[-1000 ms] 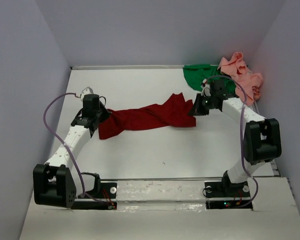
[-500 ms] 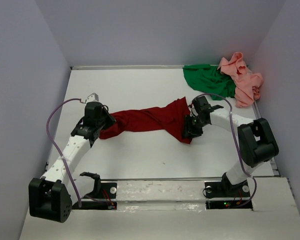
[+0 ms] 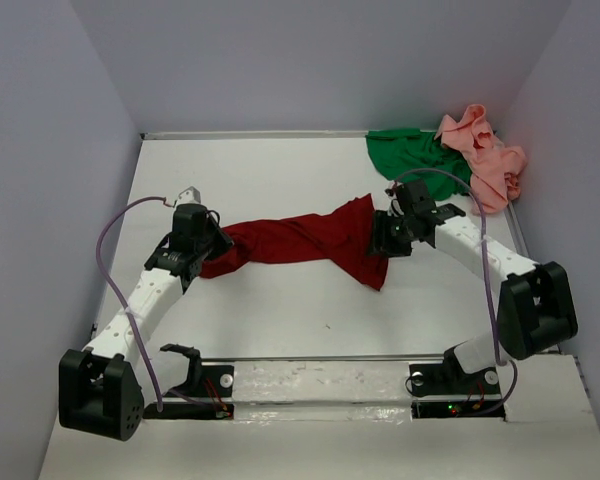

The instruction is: Fold and stack the t-shirts

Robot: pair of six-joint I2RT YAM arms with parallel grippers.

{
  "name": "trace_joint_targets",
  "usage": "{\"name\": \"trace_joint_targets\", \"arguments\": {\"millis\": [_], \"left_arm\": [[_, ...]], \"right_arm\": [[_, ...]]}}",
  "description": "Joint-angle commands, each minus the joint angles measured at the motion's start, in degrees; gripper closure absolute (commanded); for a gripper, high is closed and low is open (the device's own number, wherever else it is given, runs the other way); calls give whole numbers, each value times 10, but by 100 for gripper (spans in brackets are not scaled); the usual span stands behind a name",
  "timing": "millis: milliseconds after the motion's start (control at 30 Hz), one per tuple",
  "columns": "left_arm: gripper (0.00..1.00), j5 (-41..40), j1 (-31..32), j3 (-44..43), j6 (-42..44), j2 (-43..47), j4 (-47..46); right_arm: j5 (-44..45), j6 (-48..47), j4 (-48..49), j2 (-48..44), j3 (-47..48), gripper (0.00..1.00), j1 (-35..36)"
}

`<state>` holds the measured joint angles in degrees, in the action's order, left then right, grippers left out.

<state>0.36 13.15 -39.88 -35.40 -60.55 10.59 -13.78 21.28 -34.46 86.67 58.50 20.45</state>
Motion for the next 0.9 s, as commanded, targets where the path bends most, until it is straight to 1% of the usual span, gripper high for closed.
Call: {"name": "trace_joint_targets", "arguments": {"millis": [0,133,167,267,300,467,767,867], "left_arm": [[96,3,6,2,8,0,-7],[96,3,9,3,6,-1,-7],[96,3,10,2,6,-1,-8],[96,3,12,3,7,-1,-7],[96,-15,12,3,7,0,-7],[96,-19,13,7,8,3,-7],[96,-25,12,10,9,5,-4],[96,-24,13,10,10,5,-4]], "right_arm": [[17,-4,10,-57,28,42,0],[9,-4,17,-24,24,41,0],[9,-1,23,-5,22,41,0],[8,3,56,14,8,40,0],[7,3,65,24,6,40,0],[5,10,119,55,6,46,0],[8,17,164,127,29,46,0],[0,23,199,153,36,46,0]]}}
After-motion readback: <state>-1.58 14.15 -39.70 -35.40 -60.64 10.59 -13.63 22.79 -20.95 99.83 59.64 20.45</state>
